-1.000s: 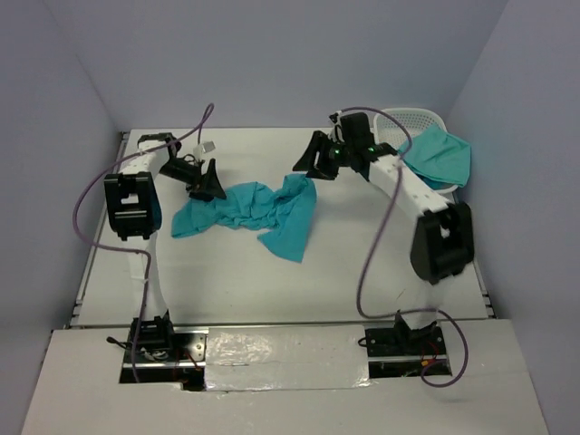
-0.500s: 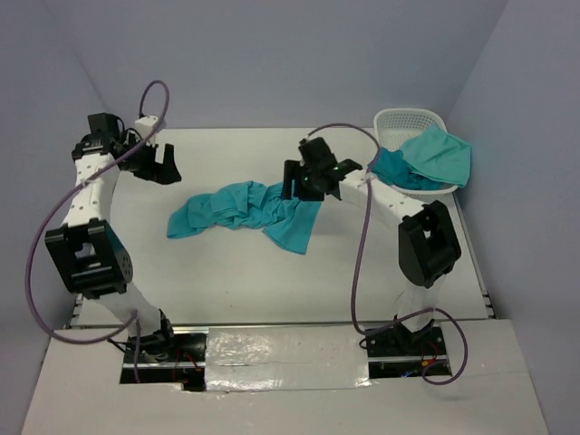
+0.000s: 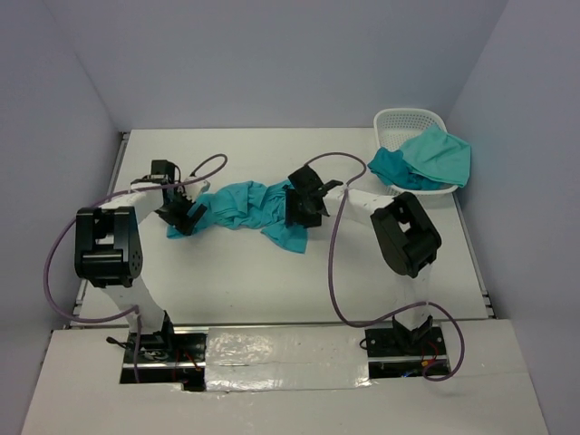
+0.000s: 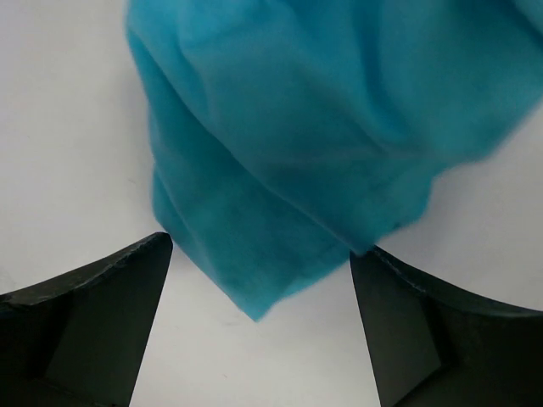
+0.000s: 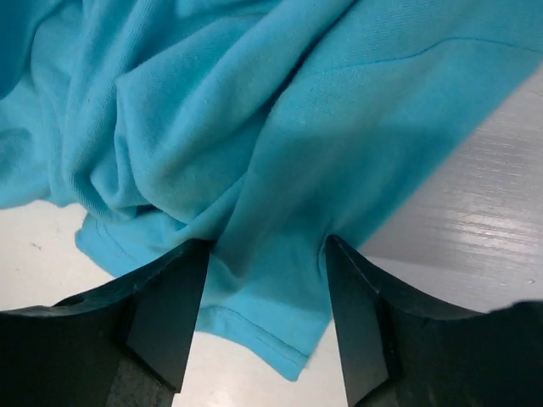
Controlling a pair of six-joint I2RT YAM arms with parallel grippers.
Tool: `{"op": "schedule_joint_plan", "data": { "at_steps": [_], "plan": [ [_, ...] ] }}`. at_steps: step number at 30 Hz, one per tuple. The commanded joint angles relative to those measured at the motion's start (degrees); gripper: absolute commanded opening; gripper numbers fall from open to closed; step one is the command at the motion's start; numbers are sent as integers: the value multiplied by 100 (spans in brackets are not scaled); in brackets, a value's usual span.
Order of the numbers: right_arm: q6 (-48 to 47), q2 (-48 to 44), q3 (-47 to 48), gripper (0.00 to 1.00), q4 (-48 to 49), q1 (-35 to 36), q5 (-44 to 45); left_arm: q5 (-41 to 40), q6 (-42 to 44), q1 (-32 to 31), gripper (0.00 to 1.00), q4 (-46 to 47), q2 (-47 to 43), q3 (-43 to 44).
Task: Fold and stack the t-shirts
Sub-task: Flatten out the tshirt
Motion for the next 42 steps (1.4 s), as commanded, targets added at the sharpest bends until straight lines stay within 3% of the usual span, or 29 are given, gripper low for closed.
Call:
{"op": "schedule_joint_plan", "data": {
  "at_steps": [1,2,4,5,6,7,8,9,13,15,16,19,23,26,29,32,35,38,39,42],
  "plan": [
    [165,401,-255,63,100,72,11,-394,74,-164,99,859,94,-57],
    [200,392,-360,48,188,64,-41,-376,56,-225,100,1043,111,-170],
    [323,305,-677,30,425,64,-138,-288,117,-357,92,1158,94,-294],
    [332,269,-756,14,496,64,-147,-280,135,-531,86,1202,94,-399],
    [333,208,-896,6,566,55,-348,-140,135,-576,75,1159,129,-409],
    [289,25,-967,0,689,55,-384,-78,5,-577,25,1089,147,-374],
    [245,-108,-1037,0,751,55,-420,-138,-75,-577,2,1010,155,-260],
    [192,-283,-1230,0,821,46,-455,-148,-102,-568,0,731,121,-198],
    [-325,-1991,-1819,0,989,55,-954,492,274,-183,0,-499,-860,301],
    [-703,-2768,-2083,0,805,55,-1140,1168,494,220,0,-1211,-1423,986],
    [-800,-3546,-2119,0,500,46,-1245,1606,800,345,0,-1989,-1557,1276],
    [-1082,-4940,-1927,0,-223,46,-1430,1900,1101,662,0,-3073,-1927,2322],
    [-1205,-5847,-1347,0,-794,-33,-2061,2409,875,794,0,-3499,-2024,3281],
    [-1276,-5849,-785,0,-1103,-304,-2711,2621,181,794,0,-3412,-1543,3781],
    [-1197,-5463,-731,0,-945,-769,-3161,2481,-435,785,0,-3359,-524,4362],
    [-1407,-4909,-835,0,-726,-894,-2935,2270,-664,750,1,-3245,628,4802],
    [-1356,-4268,-985,0,-50,-895,-2802,1892,-805,663,11,-3060,1718,5320],
    [-1144,-3477,-977,0,425,-868,-3012,1471,-1086,522,35,-2797,2536,5760],
    [-1100,-3197,-1011,0,600,-842,-2987,1296,-1261,461,51,-2596,2746,5813],
    [-1021,-2922,-1222,0,672,-842,-3013,1486,-1376,425,66,-2411,2460,5780]
  ]
}}
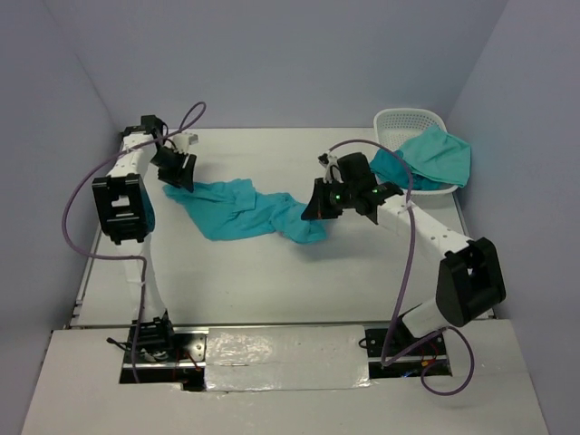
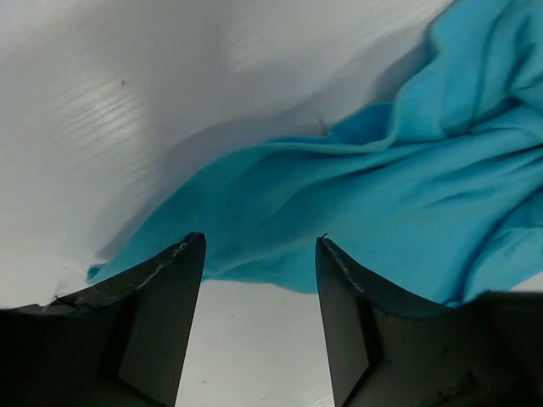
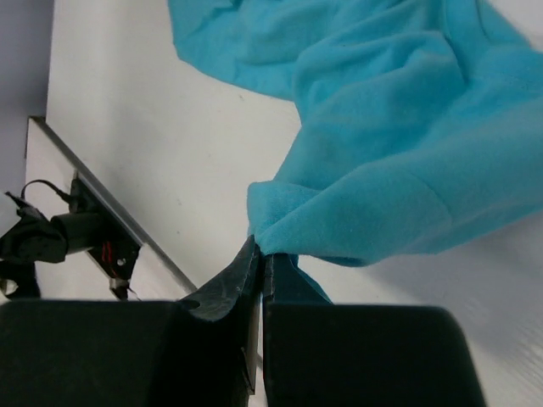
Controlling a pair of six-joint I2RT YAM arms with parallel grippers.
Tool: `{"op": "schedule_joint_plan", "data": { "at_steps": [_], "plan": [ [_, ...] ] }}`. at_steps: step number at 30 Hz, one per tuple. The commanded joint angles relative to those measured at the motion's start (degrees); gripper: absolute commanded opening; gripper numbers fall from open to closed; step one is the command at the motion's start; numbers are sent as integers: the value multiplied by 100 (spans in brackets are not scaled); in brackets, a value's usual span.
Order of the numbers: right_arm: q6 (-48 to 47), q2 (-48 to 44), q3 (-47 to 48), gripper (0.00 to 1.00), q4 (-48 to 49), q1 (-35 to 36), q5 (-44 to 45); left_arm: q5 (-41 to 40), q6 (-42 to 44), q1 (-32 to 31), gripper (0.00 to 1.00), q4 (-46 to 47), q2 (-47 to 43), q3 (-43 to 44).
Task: Fold and stack the t-shirts
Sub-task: Flatten out the tshirt
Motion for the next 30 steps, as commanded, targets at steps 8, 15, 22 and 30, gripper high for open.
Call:
{"op": "schedule_joint_plan", "data": {
  "at_steps": [8,15,22,30],
  "plan": [
    [445,-148,-1013,0,1083,-121,-468,101,817,-2001,60,1551,-3216,-2554],
    [428,-227,-1330,0,1198,-121,-363,-164,360,-2496,79,1857,-2082,-2468],
    [489,-236,-1584,0,1330,-121,-257,-1378,150,-2980,81,2527,-1530,-2231],
    [393,-263,-1585,0,1251,-174,-134,-1685,167,-2998,37,2667,-1388,-2494]
  ]
}}
